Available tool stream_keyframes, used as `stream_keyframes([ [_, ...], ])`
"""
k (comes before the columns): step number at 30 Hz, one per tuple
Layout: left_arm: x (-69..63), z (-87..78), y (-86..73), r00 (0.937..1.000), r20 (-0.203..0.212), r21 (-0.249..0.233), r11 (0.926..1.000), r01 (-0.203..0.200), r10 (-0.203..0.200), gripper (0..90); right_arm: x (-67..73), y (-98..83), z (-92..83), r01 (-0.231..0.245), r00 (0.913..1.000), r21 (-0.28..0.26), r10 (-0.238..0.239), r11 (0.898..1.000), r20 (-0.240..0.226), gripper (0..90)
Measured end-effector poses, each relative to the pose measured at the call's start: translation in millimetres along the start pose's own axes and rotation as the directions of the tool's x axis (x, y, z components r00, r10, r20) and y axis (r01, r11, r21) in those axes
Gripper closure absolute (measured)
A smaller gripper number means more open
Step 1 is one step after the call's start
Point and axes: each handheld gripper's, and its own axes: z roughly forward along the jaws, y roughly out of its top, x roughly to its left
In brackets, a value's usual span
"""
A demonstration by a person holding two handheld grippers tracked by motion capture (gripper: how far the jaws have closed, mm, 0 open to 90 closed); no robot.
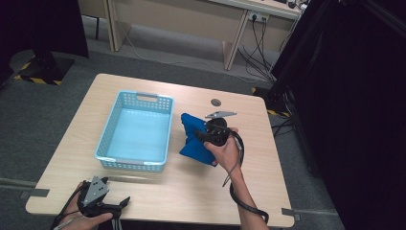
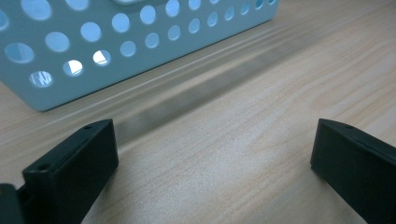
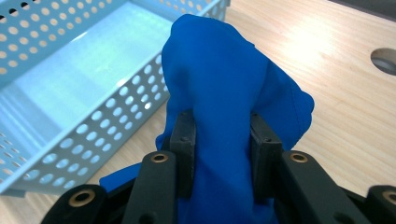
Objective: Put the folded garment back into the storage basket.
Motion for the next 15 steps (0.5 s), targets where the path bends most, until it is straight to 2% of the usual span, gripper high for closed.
stream_keyframes([
  [15, 0.0, 0.0, -0.1, 1.0, 0.0, 0.0, 1.0, 0.0, 0.0, 0.0, 18.4, 25.4, 3.3, 0.023, 0.9996, -0.021, -0.023, 1.0, -0.018, 69.2],
])
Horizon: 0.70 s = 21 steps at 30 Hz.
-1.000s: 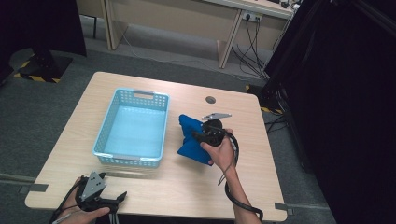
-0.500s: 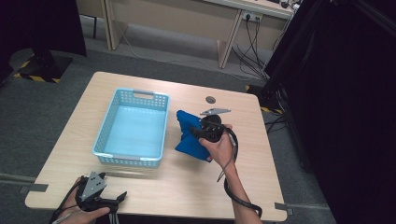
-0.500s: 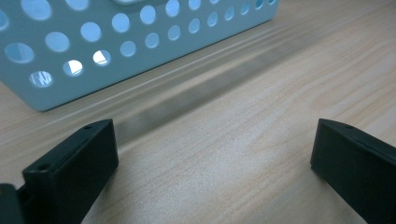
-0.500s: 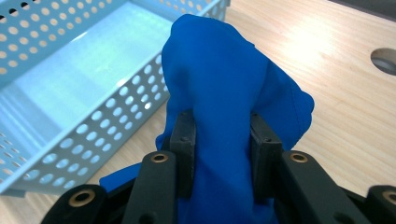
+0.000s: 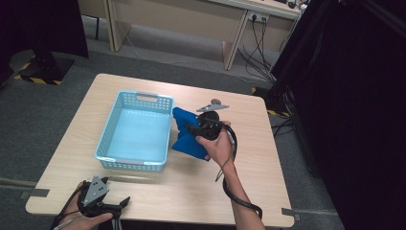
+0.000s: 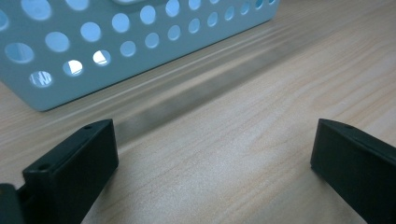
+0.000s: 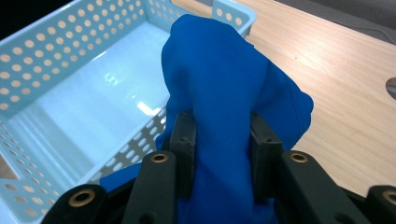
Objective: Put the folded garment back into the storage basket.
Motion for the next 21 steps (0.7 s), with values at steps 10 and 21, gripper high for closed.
stream_keyframes([
  [10, 0.0, 0.0, -0.1, 1.0, 0.001, -0.001, 1.0, 0.0, 0.0, 0.0, 11.8, 14.9, -2.1, 0.025, 0.9996, -0.009, -0.025, 1.0, -0.013, 69.2],
  [21, 0.1, -0.1, -0.2, 1.0, 0.002, -0.001, 1.0, 0.0, 0.0, 0.0, 32.2, 34.3, 2.1, 0.054, 0.9979, -0.015, -0.055, 0.998, -0.034, 69.1],
])
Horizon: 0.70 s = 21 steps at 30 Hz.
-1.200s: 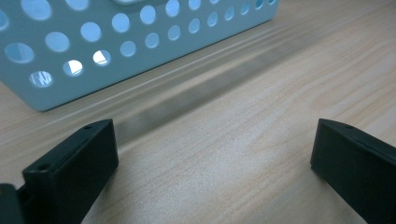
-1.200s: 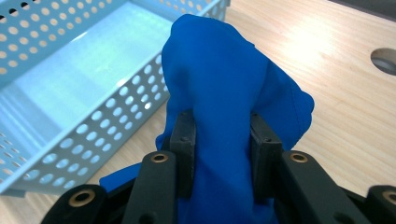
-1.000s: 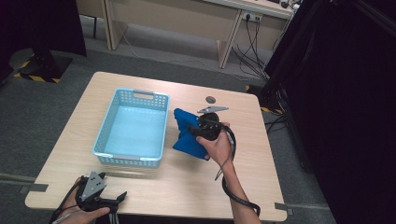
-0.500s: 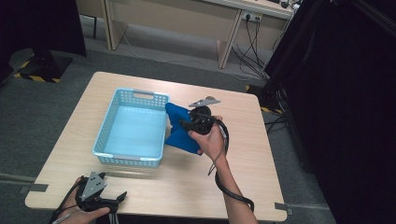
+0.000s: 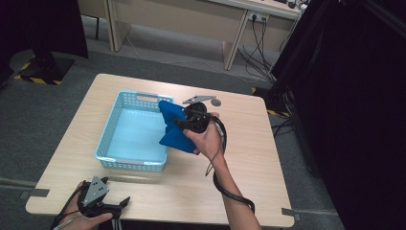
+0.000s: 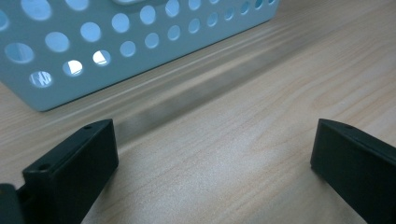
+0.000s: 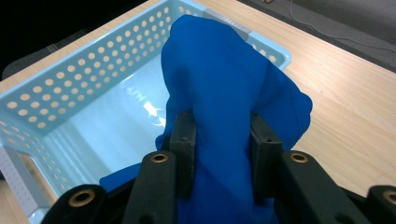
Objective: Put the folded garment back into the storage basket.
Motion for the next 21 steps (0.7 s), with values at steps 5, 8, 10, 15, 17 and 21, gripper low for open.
stream_keyframes([
  [5, 0.1, -0.2, -0.1, 1.0, 0.001, 0.0, 1.0, -0.001, 0.001, 0.0, 7.9, 6.9, 9.3, 0.01, 0.9999, 0.008, -0.01, 1.0, -0.01, 69.1],
  [8, 0.2, -0.3, -0.2, 1.0, 0.003, 0.0, 1.0, -0.002, 0.002, 0.0, 11.4, 10.8, 13.2, 0.012, 0.9998, 0.006, -0.012, 1.0, -0.014, 69.1],
  [10, 0.3, -0.3, -0.3, 1.0, 0.003, 0.0, 1.0, -0.002, 0.002, 0.0, 14.1, 13.1, 14.6, 0.008, 0.9998, 0.008, -0.008, 1.0, -0.017, 69.1],
  [15, 0.3, -0.3, -0.3, 1.0, 0.003, -0.001, 1.0, -0.002, 0.002, 0.0, 17.4, 17.3, 17.6, 0.01, 0.9997, 0.007, -0.01, 1.0, -0.023, 69.1],
  [17, 0.3, -0.3, -0.3, 1.0, 0.003, 0.0, 1.0, -0.002, 0.002, 0.0, 18.1, 19.0, 18.7, 0.006, 0.9996, 0.006, -0.006, 1.0, -0.026, 69.1],
  [21, 0.3, -0.3, -0.3, 1.0, 0.003, 0.0, 1.0, -0.003, 0.003, 0.0, 20.1, 22.6, 21.6, 0.007, 0.9996, 0.009, -0.006, 1.0, -0.029, 69.1],
])
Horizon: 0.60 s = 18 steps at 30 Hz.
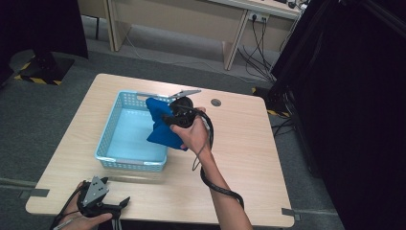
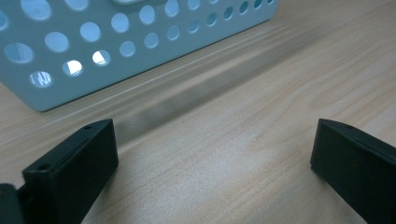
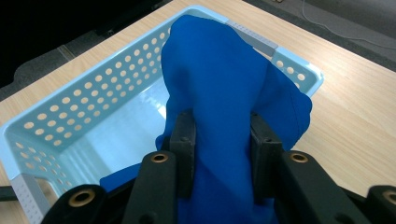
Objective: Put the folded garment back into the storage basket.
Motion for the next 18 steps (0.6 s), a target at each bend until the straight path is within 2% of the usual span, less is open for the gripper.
stream_keyframes([
  [18, 0.1, -0.1, -0.2, 1.0, 0.001, -0.002, 1.0, 0.0, 0.0, 0.0, 13.1, 14.8, 19.5, 0.013, 0.9999, 0.024, -0.013, 1.0, -0.007, 68.9],
])
